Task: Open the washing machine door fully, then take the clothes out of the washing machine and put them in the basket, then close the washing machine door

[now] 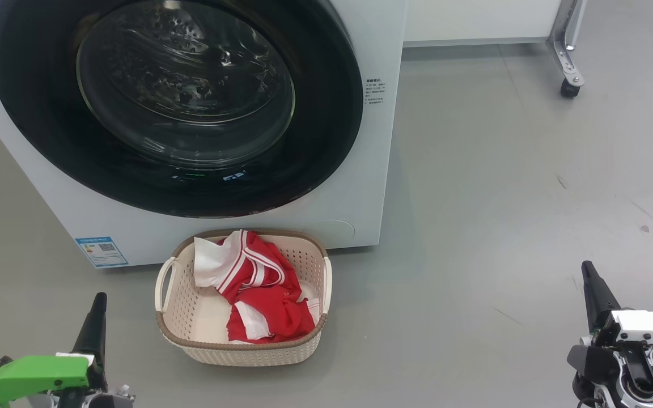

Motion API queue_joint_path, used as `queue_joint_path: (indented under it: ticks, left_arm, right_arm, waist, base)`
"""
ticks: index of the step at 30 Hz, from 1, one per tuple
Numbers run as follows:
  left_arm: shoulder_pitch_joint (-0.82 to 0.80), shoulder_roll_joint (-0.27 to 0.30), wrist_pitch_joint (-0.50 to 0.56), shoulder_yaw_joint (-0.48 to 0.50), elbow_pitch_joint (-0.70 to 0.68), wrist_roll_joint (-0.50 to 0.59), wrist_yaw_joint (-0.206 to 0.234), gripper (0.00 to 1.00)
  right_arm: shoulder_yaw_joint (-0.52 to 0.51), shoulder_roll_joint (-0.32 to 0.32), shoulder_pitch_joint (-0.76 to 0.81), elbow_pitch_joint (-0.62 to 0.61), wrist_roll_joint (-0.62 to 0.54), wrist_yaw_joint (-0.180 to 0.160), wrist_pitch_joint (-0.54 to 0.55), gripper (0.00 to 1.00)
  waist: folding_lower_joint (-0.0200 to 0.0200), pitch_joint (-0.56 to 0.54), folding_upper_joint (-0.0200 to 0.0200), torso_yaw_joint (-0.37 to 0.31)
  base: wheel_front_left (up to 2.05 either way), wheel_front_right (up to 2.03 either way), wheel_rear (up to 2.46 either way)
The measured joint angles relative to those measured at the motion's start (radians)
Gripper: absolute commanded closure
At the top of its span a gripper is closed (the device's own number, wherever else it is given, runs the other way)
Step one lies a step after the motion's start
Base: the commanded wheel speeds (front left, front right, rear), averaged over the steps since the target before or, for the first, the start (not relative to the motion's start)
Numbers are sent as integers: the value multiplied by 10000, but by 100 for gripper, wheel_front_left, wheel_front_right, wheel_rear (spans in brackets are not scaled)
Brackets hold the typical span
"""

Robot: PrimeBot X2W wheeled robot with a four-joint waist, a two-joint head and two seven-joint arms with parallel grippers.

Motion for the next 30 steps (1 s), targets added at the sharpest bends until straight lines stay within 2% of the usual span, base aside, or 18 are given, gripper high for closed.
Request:
queue_joint_path:
  ticks: [30]
  left_arm:
    - [-34,-29,46,46,117,0,-73,100]
  right_arm:
    - [-38,4,-87,90,0,8,58,100]
  waist:
    - [0,-5,0,0]
  base:
    - [0,0,0]
